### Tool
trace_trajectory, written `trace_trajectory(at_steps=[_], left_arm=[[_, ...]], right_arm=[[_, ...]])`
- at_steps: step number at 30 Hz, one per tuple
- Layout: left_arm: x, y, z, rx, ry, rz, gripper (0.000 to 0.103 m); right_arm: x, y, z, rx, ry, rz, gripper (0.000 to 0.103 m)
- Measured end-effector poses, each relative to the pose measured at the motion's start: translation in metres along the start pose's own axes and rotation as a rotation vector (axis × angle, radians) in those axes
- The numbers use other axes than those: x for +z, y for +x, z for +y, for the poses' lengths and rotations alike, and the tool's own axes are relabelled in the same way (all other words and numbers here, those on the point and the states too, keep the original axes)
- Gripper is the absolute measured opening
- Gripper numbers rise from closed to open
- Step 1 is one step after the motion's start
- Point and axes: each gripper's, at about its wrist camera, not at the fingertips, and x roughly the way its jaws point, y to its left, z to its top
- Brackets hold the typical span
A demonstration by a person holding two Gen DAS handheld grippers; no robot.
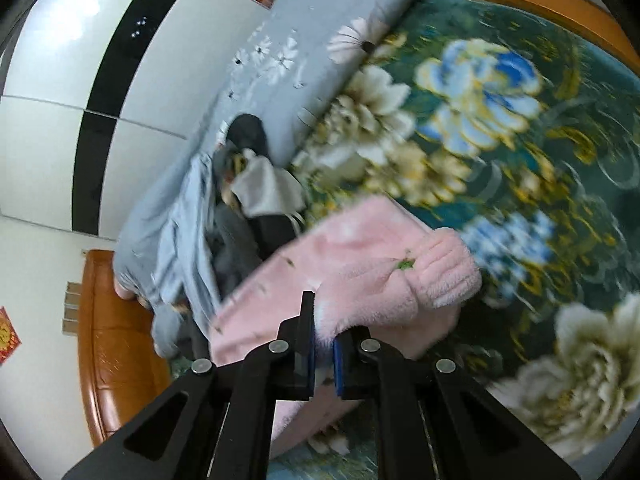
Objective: Fold clothes
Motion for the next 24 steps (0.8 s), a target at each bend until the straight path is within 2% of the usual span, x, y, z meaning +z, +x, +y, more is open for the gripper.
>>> trace_trajectory(at_steps=[8, 13, 19, 21, 23, 24], left_arm=[[0.041, 0.061, -0.076, 0.042, 0.028, 0.098, 0.005], [0.046, 0.113, -0.104, 0.090, 0.047, 0.156, 0.005], [0.048, 0.151, -0.114, 0.001, 0.008, 0.179, 0.007], [0.050, 0.159, -0.119, -0.043, 0.023, 0.178, 0.015], [0.050, 0.163, -0.120, -0.078, 0.044, 0.176, 0.047], [0.050, 0.162, -0.116, -0.090, 0.051, 0.164, 0.051]], right_arm=[[0.057, 0.072, 0.035, -0.044, 0.012, -0.003, 0.006], [0.078, 0.108, 0.041, -0.082, 0.015, -0.003, 0.006], [0.085, 0.133, 0.035, -0.139, 0.033, -0.010, 0.006], [0.083, 0.140, 0.032, -0.146, 0.040, -0.010, 0.006], [0.081, 0.144, 0.031, -0.154, 0.042, -0.013, 0.006], [0.080, 0.146, 0.031, -0.155, 0.032, -0.013, 0.009]])
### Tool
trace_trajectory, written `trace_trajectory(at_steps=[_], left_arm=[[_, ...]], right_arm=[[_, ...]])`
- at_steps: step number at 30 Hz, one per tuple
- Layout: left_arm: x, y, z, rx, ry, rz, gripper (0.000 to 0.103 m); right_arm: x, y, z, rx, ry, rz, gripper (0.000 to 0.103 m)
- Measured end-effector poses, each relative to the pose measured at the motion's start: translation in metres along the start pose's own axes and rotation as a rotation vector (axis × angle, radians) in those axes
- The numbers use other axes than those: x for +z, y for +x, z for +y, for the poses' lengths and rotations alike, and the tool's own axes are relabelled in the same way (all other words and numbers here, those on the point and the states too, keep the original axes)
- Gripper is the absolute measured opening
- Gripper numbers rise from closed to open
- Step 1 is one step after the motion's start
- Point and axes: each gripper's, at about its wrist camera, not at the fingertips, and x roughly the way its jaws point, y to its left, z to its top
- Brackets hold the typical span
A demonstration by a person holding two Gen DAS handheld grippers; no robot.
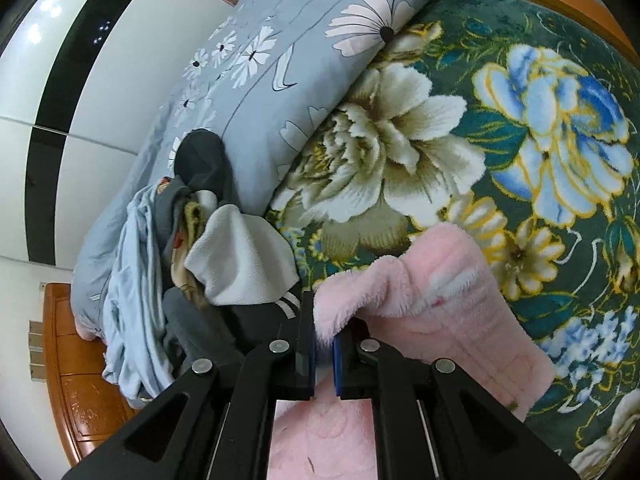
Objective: Fold clothes
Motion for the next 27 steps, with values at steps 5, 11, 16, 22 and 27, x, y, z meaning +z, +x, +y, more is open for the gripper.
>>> trace_trajectory(at_steps=[5, 11, 16, 22, 27], left_arm=[[-0.008, -0.015, 0.033, -0.026, 0.010, -0.079, 0.056], [-0.044, -0.015, 0.099, -0.058, -0.093, -0.067, 0.059], [-0.072, 0.002, 0.119, -0.201, -0.190, -0.041, 0.070], [-0.078, 0.020, 0.105, -0.179, -0.201, -0.061, 0.066], [-0.070, 0.016, 0.092, -0.088, -0.216, -0.072, 0.012]], right_arm=[[-0.005, -0.004, 0.005, 0.001, -0.084, -0.029, 0.043], [-0.017, -0.034, -0.012, -0.014, -0.143, -0.051, 0.055], [-0.033, -0.039, -0.058, -0.112, -0.089, -0.015, 0.055], [-0.050, -0.037, -0.090, -0.142, -0.021, 0.025, 0.055], [-0.058, -0.033, -0.092, -0.120, -0.033, 0.071, 0.055]])
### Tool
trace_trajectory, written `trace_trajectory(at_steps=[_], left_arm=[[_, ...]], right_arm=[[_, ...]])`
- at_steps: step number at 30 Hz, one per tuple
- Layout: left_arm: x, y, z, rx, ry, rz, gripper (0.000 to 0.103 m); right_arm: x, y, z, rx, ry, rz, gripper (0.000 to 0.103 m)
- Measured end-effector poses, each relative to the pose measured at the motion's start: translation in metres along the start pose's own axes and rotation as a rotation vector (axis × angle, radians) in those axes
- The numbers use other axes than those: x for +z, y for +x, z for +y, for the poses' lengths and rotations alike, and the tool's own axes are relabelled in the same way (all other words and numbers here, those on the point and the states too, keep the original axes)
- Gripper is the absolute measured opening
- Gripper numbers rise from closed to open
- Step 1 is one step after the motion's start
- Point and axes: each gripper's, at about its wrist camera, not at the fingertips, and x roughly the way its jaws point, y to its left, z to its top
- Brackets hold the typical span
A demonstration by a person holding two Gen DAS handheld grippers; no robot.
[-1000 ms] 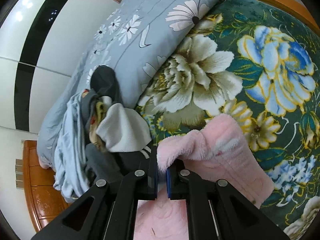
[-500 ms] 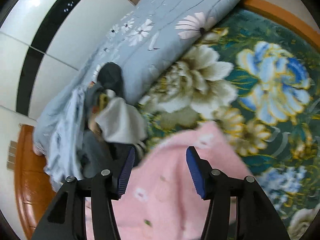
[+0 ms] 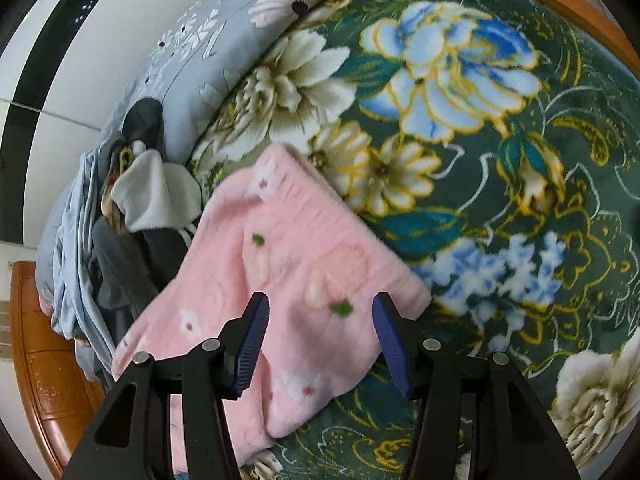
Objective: Fold clothes
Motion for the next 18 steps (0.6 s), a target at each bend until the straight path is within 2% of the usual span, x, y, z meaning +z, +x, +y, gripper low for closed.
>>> trace_trajectory(at_steps=[4, 6, 7, 9, 10, 14, 18], left_arm=[[0.020, -0.043, -0.021, -0.034, 0.036, -0.119, 0.011], [0.033, -0.066, -0.022, -0.023, 0.048, -0.173, 0.010], [0.038, -0.073, -0.021, 0.005, 0.062, -0.186, 0.011], [0.045, -0.082, -0.016, 0.081, 0.084, -0.194, 0.011], [0.046, -0.084, -0.010, 0.102, 0.076, -0.190, 0.011], [0.040, -0.087, 0.018, 0.117, 0.008, -0.158, 0.011], [0.032, -0.094, 0.033, 0.101, -0.058, -0.155, 0.011]], right_arm=[[-0.010, -0.003, -0.002, 0.067, -0.042, 0.049, 0.055], [-0.017, 0.000, -0.012, 0.069, -0.035, 0.063, 0.055], [-0.021, 0.003, -0.018, 0.067, -0.029, 0.070, 0.058], [-0.029, 0.009, -0.032, 0.066, 0.006, 0.084, 0.067], [-0.033, 0.014, -0.040, 0.078, 0.041, 0.092, 0.068], [-0.038, 0.028, -0.051, 0.151, 0.099, 0.097, 0.068], [-0.032, 0.032, -0.031, 0.235, 0.079, 0.085, 0.069]])
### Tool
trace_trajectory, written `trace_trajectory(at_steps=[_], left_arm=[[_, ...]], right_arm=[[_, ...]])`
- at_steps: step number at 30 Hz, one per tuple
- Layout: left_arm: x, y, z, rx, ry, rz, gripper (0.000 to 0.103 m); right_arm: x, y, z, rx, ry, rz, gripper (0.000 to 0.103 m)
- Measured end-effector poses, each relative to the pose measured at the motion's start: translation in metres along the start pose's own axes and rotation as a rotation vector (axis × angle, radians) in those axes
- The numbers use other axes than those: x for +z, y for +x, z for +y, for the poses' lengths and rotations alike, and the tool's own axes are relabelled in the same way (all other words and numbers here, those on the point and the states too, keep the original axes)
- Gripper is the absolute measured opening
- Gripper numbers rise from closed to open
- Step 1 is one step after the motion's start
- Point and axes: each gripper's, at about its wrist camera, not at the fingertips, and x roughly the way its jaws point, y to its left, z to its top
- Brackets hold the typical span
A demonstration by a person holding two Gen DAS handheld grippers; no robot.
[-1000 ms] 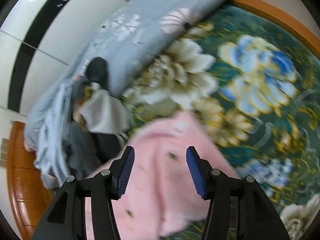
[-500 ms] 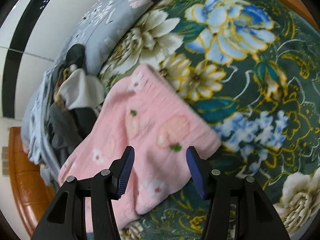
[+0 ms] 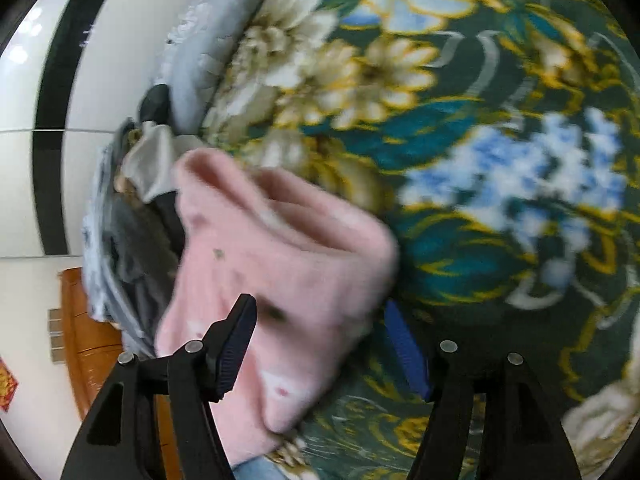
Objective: Fold clothes
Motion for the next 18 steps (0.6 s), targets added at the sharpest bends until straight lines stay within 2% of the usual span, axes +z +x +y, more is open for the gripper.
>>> trace_trajectory(at_steps=[3, 5, 6, 8, 9, 11, 12, 14, 16, 17, 18], left_arm=[[0.002, -0.008, 0.000, -0.011, 0.008, 0.001, 0.011], [0.001, -0.014, -0.004, -0.019, 0.024, 0.000, 0.011], [0.002, -0.018, -0.006, -0.024, 0.031, -0.002, 0.011], [0.003, -0.028, -0.010, -0.037, 0.045, -0.007, 0.011], [0.003, -0.032, -0.013, -0.043, 0.052, -0.009, 0.011], [0.007, -0.045, -0.019, -0.069, 0.079, -0.023, 0.011], [0.009, -0.053, -0.024, -0.087, 0.099, -0.034, 0.011], [0.013, -0.075, -0.032, -0.123, 0.156, -0.062, 0.011], [0.014, -0.099, -0.034, -0.143, 0.202, -0.106, 0.011], [0.014, -0.106, -0.032, -0.134, 0.219, -0.123, 0.011], [0.012, -0.103, -0.025, -0.088, 0.231, -0.116, 0.011]], right_arm=[[0.007, 0.009, 0.009, -0.026, -0.030, -0.025, 0.069], [0.009, 0.015, 0.002, -0.044, 0.039, -0.050, 0.071], [0.009, 0.017, -0.002, -0.050, 0.076, -0.064, 0.068], [0.010, 0.016, -0.003, -0.094, 0.124, -0.073, 0.051], [0.010, 0.013, -0.001, -0.117, 0.125, -0.067, 0.034], [0.013, 0.001, 0.014, -0.115, 0.065, -0.068, 0.028], [0.013, -0.013, 0.026, -0.084, 0.007, -0.079, 0.027], [0.011, -0.041, 0.048, -0.022, -0.112, -0.098, 0.027], [0.006, -0.062, 0.056, 0.003, -0.200, -0.096, 0.027], [0.003, -0.067, 0.054, 0.002, -0.224, -0.095, 0.027], [0.001, -0.063, 0.045, -0.019, -0.217, -0.081, 0.027]])
